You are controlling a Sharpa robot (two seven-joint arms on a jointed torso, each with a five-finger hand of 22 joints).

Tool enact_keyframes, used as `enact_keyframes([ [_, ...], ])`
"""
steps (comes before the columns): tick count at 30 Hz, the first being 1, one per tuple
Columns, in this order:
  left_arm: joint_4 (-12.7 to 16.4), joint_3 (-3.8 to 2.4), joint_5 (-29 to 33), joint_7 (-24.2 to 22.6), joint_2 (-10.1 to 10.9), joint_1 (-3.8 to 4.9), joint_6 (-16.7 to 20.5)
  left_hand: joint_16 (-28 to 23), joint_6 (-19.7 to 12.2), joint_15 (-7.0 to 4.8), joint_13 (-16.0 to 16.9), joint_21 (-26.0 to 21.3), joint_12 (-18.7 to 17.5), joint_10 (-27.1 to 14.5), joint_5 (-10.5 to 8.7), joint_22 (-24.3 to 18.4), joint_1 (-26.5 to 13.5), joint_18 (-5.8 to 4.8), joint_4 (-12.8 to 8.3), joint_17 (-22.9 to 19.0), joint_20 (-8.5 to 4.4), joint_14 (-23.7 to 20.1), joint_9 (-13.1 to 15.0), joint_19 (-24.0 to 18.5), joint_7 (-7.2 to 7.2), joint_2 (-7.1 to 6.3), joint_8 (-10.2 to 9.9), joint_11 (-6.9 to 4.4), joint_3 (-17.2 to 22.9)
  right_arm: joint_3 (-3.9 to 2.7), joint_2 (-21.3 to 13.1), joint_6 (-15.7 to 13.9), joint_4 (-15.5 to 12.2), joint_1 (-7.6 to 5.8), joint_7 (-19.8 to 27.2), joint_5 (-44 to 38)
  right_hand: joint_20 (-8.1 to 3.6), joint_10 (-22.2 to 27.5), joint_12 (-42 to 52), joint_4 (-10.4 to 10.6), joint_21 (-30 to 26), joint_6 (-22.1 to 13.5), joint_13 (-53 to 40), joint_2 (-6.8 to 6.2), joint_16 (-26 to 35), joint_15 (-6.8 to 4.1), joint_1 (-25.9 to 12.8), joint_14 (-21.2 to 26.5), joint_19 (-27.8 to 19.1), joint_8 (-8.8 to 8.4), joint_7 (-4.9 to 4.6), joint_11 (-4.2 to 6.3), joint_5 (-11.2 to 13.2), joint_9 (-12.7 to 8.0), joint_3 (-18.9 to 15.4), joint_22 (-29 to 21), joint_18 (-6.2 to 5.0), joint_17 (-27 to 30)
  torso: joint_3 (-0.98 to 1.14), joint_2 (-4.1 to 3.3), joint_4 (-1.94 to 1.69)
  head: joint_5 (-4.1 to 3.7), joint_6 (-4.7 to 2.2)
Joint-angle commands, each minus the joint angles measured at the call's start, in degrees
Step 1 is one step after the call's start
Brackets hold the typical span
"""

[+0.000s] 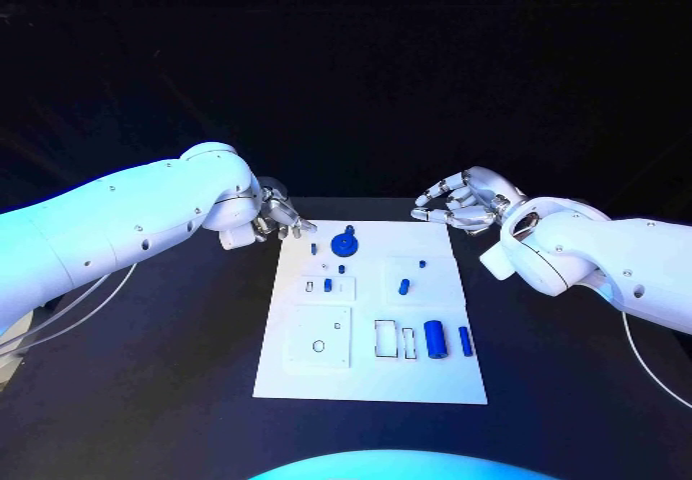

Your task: Assemble the parts on the task board

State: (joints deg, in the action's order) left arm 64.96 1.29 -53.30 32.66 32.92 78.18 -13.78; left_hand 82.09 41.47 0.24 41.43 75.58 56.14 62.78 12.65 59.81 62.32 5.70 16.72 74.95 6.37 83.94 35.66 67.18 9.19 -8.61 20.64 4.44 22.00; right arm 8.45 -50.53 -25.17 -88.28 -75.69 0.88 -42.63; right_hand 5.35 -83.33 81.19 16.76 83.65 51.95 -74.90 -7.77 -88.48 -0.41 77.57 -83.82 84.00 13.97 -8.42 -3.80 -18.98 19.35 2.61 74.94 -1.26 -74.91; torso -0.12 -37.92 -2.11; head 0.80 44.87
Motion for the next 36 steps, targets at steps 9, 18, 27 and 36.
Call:
enact_keyframes([
  [9,-7.14,0.81,-3.81,-4.64,-5.19,-0.12,-0.73,0.61,0.77,0.36,0.45,0.49,0.79,1.15,0.04,0.69,0.1,0.71,0.03,1.1,0.11,1.25,-1.04,0.9,-0.01,0.12,-0.38,0.0,-1.03,0.0,0.22,0.27,0.02,0.18,0.73,-0.38,0.18,0.38,-0.53,-0.13,-0.52,-0.3,-7.38,0.15,0.3,-0.05,-0.72,-5.12,2.84,0.2,0.02,0.12,-0.45,0.05,-0.21,11.22,-0.38,-10.62,-0.02,-0.97,0.4,0.24,-0.73],
  [18,-11.06,1.17,-6.41,-5.55,-7.63,-0.59,-0.98,0.6,1.66,0.21,0.57,0.47,1.04,1.42,-0.13,0.63,-0.07,0.74,0.03,1.01,0.09,1.23,-1.65,0.89,-0.33,0.08,-0.27,-0.23,-1.66,-0.01,0.28,-0.23,0.02,0.18,1.15,-0.16,0.16,3.01,-4.04,-0.18,-3.49,-0.73,-4.53,0.3,1.39,-0.07,-0.81,-4.48,1.5,0.19,-0.02,0.11,-0.82,0.04,-0.26,9.6,-1.07,-8.2,0.03,-1.28,0.55,0.57,-1.11],
  [27,-12.22,1.24,-7.3,-5.39,-8.3,-0.74,-1.25,0.74,4.44,-0.36,0.18,0.47,1.04,1.44,-0.1,0.69,0.36,0.75,0.01,1.13,-0.25,1.29,-2.02,0.93,-1.18,0.29,1.23,-0.93,-2.73,-0.01,0.31,-2.79,0.23,0.16,3.58,1.53,-0.02,15.92,-24.82,-0.13,-31.78,-2.73,13.17,0.39,14.51,-0.31,-0.03,1.22,-9.86,1.15,-0.05,0.22,-1.45,0.44,-0.03,-6.38,-6.23,10.79,-0.04,-1.15,0.49,0.52,-0.83],
  [36,-13.3,1.57,-7.58,-4.8,-8.98,-1.03,-4.27,0.95,5.69,-0.62,0.36,0.62,1.35,1.7,-0.02,1.01,0.86,0.68,-0.05,1.44,-0.47,1.41,-1.81,1.16,-1.51,0.54,2.48,-1.23,-3.26,-0.01,0.49,-7.38,0.56,0.15,6.94,4.65,1.23,24.83,-44.95,-0.14,-61.68,-6.11,34.2,-0.41,45.42,0.98,1.56,11.47,-17.9,3.51,-1.2,-1.03,-2.89,1.24,3.07,-26.86,-9.16,36.02,-0.03,-1.17,0.47,0.66,-0.75],
])
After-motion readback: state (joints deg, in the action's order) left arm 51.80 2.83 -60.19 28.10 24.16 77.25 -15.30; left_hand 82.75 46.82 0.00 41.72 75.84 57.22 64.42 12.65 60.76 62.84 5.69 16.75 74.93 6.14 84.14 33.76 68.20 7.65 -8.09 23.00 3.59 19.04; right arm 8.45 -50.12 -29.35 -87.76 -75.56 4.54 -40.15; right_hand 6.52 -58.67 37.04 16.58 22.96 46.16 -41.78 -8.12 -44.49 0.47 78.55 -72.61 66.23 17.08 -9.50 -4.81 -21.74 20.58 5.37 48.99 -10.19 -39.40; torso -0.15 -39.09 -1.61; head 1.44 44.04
